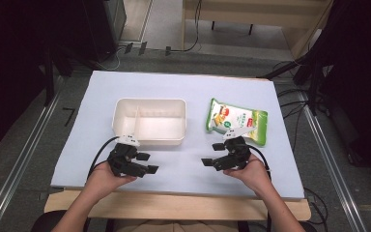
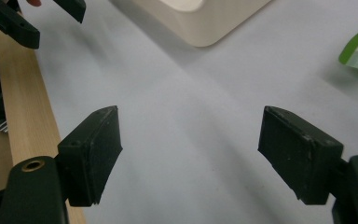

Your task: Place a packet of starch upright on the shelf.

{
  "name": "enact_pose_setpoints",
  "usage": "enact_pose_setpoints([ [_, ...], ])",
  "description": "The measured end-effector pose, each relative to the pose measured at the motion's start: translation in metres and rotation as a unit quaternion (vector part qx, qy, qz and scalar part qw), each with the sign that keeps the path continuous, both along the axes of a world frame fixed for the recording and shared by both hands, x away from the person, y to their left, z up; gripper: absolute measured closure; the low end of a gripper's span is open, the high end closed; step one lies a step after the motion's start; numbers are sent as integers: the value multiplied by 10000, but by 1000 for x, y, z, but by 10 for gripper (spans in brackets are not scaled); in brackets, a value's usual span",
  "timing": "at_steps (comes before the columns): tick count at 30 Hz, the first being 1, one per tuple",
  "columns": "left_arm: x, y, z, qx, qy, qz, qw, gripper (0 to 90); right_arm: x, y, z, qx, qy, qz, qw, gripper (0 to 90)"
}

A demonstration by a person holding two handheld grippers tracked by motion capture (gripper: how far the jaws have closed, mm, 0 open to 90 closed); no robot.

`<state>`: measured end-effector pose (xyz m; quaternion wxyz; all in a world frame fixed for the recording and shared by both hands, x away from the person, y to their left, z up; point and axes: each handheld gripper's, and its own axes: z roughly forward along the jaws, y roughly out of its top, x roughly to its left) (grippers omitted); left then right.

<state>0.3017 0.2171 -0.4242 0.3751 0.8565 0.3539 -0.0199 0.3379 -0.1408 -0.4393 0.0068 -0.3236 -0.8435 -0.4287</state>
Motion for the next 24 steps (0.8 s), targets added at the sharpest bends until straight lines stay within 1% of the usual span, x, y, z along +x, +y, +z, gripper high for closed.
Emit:
enact_pose_setpoints([
  [3, 0, 0, 0, 4, -1, -11, 10000, 360, 0, -1, 0, -17, -52, -75, 10000, 248],
  [4, 0, 0, 0, 13, -4, -5, 10000, 363, 0, -2, 2, -51, -114, -149, 9998, 287],
  [5, 0, 0, 0, 34, -3, -5, 10000, 363, 0, -2, 2, -51, -114, -149, 9998, 287],
  [6, 0, 0, 0, 37, 6, -15, 10000, 364, -1, -2, 2, -73, -189, -207, 9996, 300],
  [9, 0, 0, 0, 23, -2, -14, 10000, 364, -1, -2, 2, -99, -201, -239, 9995, 316],
  [10, 0, 0, 0, 19, -9, -8, 10000, 366, 0, -2, 2, -141, -169, -282, 9994, 328],
  [13, -1, 0, 1, -3, -88, -21, 10000, 370, 0, -3, 2, -137, -185, -315, 9992, 335],
  [16, -2, 0, 1, -24, -100, -24, 9999, 370, 0, -5, 3, -140, -207, -378, 9990, 345],
  [19, -2, 0, 1, -49, -91, -23, 9999, 369, 1, -5, 3, -153, -224, -389, 9989, 346],
  [21, -2, 0, 2, -124, 2, -50, 9999, 369, 1, -5, 2, -178, -216, -412, 9988, 349],
  [22, -2, 1, 3, -146, -5, -60, 9999, 367, 2, -6, 1, -208, -228, -423, 9986, 355],
  [24, -4, 1, 4, -127, -118, -93, 9998, 366, 3, -6, 1, -250, -220, -461, 9984, 363],
])
